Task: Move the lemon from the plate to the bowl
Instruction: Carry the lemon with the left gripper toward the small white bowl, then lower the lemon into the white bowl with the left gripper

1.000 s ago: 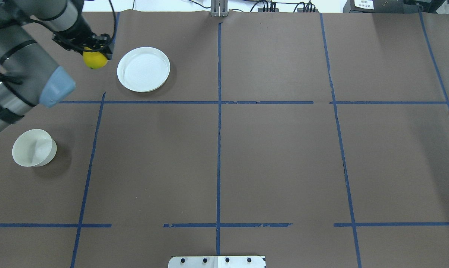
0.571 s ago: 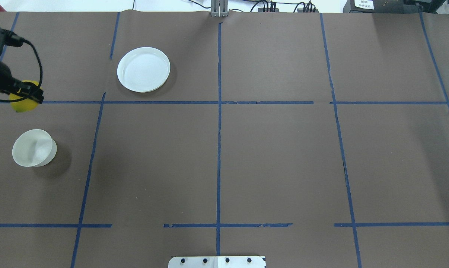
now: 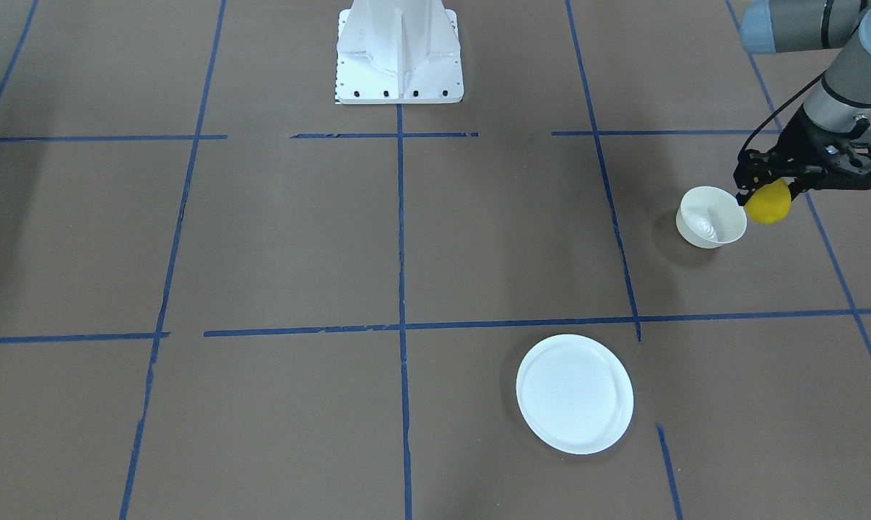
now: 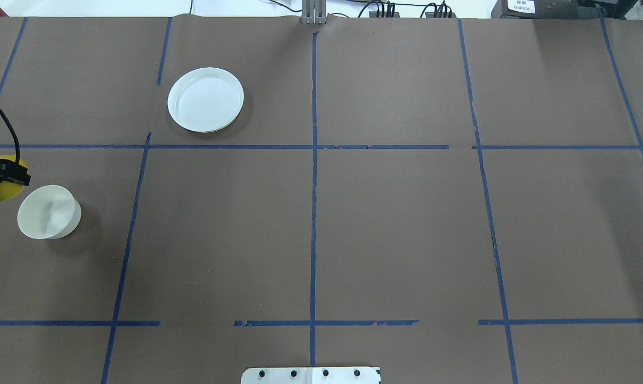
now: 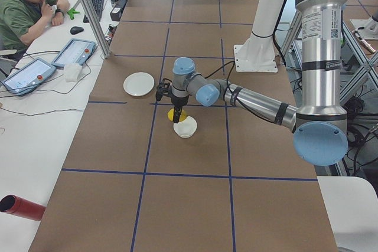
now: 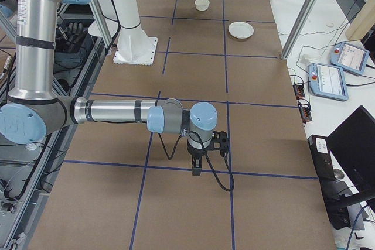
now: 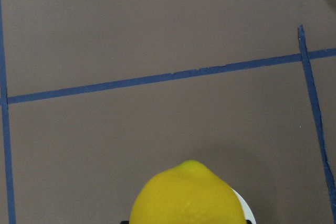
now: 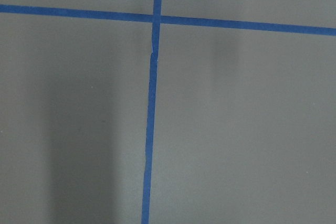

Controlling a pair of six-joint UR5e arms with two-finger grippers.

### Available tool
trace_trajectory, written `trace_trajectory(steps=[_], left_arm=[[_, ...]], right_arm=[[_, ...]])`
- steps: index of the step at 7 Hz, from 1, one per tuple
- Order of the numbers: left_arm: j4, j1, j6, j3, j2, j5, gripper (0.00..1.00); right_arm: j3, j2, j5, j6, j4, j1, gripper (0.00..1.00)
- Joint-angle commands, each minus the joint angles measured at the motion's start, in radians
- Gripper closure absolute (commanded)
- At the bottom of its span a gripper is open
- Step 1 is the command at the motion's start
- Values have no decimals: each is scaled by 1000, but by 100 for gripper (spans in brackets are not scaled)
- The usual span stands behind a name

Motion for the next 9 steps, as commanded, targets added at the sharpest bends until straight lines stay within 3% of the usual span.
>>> trace_trajectory(steps=[1,6,7,8,9], left_arm=[[-107,63,-88,51,12,4,96],[-121,120,-106,116,8,2,94],[-120,122,-103,117,8,2,84],[-120,128,-103,117,8,2,49],[-121,131,-103,122,6,2,3]], right_arm=[[1,0,1,0,0,0,0],[-1,0,1,0,0,0,0],[1,0,0,0,0,0,0],[1,0,0,0,0,0,0],[-1,0,1,0,0,0,0]])
